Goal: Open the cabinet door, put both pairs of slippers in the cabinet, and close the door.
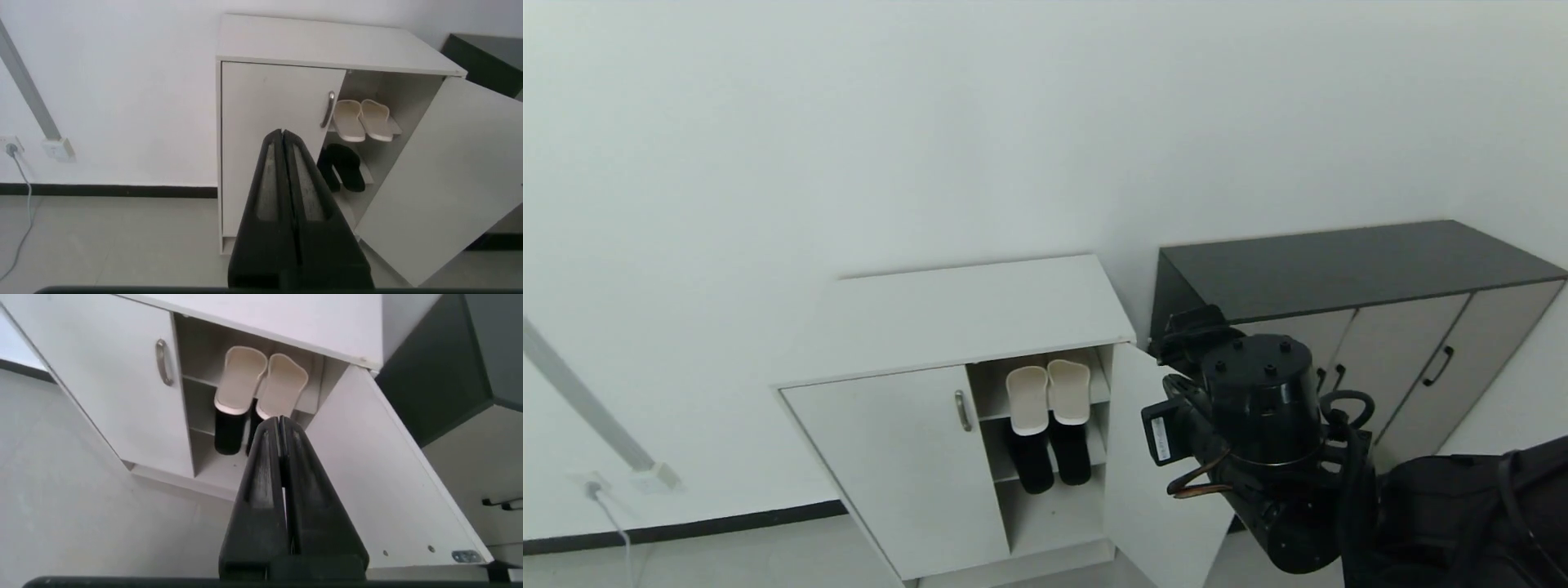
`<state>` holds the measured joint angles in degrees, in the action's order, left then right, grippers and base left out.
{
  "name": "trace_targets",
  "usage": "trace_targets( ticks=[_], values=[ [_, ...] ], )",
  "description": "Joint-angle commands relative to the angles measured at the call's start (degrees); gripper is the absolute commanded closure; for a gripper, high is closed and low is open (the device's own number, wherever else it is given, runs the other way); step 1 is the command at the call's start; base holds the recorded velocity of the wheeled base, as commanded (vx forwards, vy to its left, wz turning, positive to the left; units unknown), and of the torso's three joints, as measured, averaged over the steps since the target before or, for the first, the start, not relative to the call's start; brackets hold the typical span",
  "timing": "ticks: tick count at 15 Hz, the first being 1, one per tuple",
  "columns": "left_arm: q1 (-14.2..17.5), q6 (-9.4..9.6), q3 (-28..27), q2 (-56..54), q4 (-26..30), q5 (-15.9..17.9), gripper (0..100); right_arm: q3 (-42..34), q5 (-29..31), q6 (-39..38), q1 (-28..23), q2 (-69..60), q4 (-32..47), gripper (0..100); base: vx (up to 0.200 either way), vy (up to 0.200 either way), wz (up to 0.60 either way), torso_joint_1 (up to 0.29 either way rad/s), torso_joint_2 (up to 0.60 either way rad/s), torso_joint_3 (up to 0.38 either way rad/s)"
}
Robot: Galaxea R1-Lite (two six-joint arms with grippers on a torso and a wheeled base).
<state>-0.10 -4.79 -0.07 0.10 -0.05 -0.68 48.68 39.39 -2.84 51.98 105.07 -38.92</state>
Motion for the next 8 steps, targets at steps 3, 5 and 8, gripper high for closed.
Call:
trace_targets(
  ticks=[3, 5, 8],
  values=[
    [0.0, -0.13, 0.0, 0.0, 0.0, 0.0, 100, -0.3, 0.0, 0.2, -0.7, 0.6, -0.1, 100, 0.0, 0.0, -0.2, 0.001, 0.0, 0.001],
    [0.0, -0.13, 0.0, 0.0, 0.0, 0.0, 100, -0.4, 0.0, 0.3, -0.8, 0.7, -0.1, 100, 0.0, 0.0, 0.0, 0.0, 0.0, 0.0],
    [0.0, -0.13, 0.0, 0.0, 0.0, 0.0, 100, -0.5, 0.0, 0.6, -0.9, 1.1, -0.3, 100, -0.133, 0.0, 0.0, 0.0, 0.0, 0.003]
  ],
)
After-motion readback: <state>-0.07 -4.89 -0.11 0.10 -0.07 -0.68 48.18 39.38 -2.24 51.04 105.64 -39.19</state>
